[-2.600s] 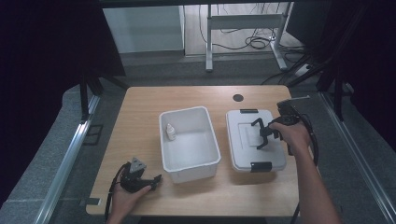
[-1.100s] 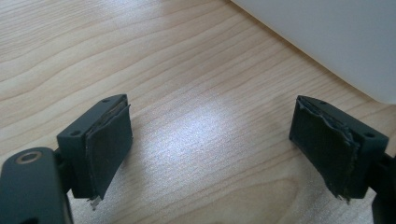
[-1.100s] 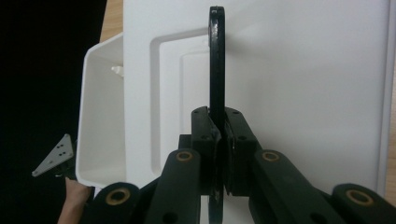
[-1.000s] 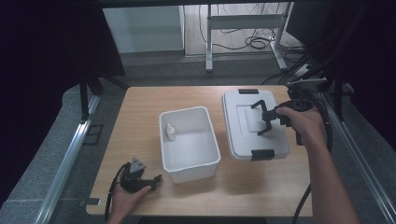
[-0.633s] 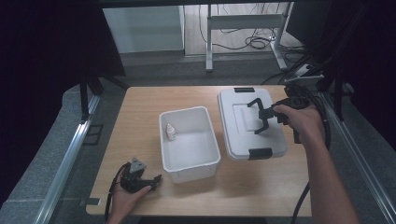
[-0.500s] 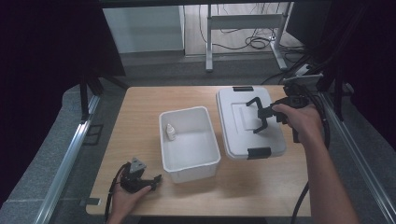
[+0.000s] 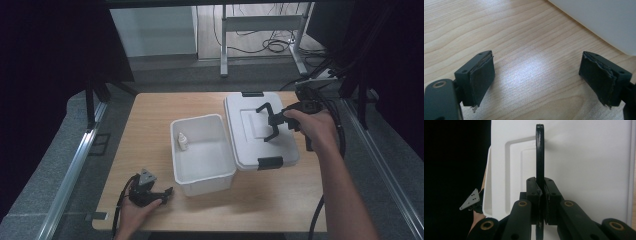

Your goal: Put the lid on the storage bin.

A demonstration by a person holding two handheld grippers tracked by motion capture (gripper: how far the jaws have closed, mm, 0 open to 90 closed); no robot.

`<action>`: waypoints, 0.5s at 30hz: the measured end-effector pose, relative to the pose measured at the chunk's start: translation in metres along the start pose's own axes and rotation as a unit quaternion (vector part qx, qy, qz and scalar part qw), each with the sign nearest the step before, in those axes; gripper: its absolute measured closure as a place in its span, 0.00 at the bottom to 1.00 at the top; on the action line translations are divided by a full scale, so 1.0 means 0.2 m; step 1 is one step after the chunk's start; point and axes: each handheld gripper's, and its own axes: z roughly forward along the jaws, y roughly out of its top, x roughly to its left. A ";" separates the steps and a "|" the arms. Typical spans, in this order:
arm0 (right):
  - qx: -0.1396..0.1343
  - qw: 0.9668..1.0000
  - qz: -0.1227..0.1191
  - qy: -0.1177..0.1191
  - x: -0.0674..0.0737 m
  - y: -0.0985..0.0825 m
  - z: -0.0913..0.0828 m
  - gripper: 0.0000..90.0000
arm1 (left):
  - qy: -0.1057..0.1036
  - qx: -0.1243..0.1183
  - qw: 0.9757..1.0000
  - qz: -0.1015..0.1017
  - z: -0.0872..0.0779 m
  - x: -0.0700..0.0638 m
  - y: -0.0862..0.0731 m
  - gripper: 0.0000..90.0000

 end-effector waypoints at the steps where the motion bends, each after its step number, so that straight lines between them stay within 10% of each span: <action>1: 0.000 1.000 -0.003 0.001 0.00 0.00 0.01 0.94 | 0.000 0.000 1.000 0.000 0.00 0.00 0.00 0.15; 15: 0.021 0.999 -0.023 0.018 0.17 0.00 0.11 0.94 | 0.000 -0.001 1.000 0.000 0.00 0.00 0.00 0.15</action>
